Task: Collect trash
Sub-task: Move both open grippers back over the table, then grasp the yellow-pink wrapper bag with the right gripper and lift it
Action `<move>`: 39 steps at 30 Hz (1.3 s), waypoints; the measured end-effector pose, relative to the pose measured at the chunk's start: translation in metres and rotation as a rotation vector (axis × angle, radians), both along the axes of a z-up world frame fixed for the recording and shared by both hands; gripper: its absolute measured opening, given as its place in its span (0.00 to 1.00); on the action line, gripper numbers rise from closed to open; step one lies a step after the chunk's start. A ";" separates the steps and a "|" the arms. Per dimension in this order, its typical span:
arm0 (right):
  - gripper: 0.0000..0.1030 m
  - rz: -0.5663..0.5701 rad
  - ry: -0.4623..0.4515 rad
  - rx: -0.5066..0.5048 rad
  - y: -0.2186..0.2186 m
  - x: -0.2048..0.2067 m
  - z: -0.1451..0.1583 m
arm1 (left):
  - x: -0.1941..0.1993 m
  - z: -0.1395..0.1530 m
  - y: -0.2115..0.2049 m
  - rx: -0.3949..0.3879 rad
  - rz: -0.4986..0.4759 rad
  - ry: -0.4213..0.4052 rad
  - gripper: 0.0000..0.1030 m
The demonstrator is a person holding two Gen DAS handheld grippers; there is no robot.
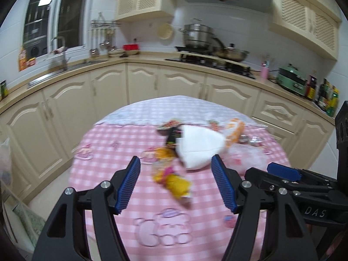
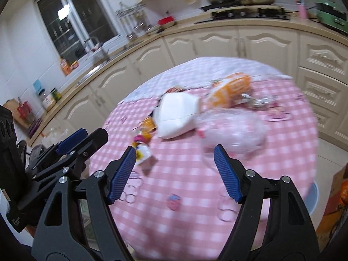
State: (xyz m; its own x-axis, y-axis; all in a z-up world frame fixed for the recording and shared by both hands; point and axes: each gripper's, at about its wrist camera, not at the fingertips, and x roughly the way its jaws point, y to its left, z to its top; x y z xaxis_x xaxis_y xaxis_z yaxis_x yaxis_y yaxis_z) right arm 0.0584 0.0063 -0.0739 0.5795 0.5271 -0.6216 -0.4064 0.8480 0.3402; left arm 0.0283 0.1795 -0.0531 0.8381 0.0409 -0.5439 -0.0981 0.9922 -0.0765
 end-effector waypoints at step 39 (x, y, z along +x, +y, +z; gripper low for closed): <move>0.24 0.058 0.012 -0.060 0.018 0.036 -0.011 | 0.045 -0.040 -0.001 -0.023 -0.039 0.129 0.70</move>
